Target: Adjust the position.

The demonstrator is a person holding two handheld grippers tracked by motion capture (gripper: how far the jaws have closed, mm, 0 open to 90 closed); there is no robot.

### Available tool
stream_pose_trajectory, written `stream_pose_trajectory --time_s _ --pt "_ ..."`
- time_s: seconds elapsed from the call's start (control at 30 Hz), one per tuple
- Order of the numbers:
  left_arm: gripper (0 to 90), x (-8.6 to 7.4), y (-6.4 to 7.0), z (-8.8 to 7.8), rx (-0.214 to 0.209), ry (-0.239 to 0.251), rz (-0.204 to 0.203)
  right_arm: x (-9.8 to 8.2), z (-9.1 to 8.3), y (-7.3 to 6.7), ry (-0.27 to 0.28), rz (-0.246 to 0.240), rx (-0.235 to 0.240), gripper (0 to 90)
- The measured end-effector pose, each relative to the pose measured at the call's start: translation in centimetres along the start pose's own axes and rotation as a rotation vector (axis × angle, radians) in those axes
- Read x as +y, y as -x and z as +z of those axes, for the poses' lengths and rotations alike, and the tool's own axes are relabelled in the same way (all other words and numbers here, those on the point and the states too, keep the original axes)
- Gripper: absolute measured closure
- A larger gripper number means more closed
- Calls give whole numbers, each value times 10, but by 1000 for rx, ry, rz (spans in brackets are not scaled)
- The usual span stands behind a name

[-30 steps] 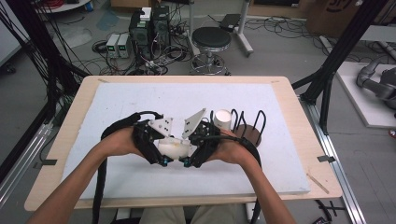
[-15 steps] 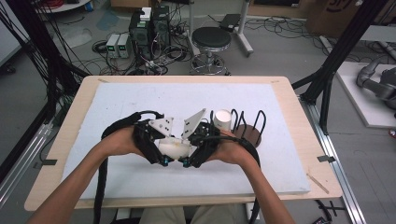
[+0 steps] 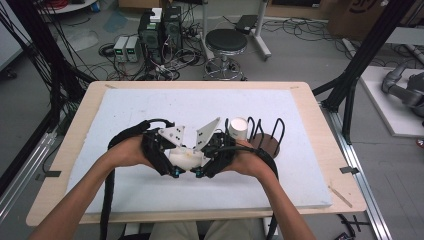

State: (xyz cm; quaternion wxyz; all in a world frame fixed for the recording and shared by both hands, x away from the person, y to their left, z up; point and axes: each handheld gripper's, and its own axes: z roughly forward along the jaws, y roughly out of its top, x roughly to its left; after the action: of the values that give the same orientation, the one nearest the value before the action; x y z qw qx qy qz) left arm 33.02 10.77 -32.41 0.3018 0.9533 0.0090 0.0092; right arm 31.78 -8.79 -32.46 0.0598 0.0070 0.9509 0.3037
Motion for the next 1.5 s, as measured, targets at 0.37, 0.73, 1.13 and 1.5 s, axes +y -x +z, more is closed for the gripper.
stream_pose_trajectory --time_s 0.37,0.73,1.13,1.5 --pt "162 -2 -1 2 6 34 -5 0 0 0 2 1 13 372" --pt "62 -6 -2 -1 -5 71 -37 0 1 1 -1 4 16 372" --pt "62 4 1 -16 4 132 -27 -4 3 1 1 10 21 372" --pt "62 8 1 -34 38 197 -35 -7 5 1 8 10 19 372"
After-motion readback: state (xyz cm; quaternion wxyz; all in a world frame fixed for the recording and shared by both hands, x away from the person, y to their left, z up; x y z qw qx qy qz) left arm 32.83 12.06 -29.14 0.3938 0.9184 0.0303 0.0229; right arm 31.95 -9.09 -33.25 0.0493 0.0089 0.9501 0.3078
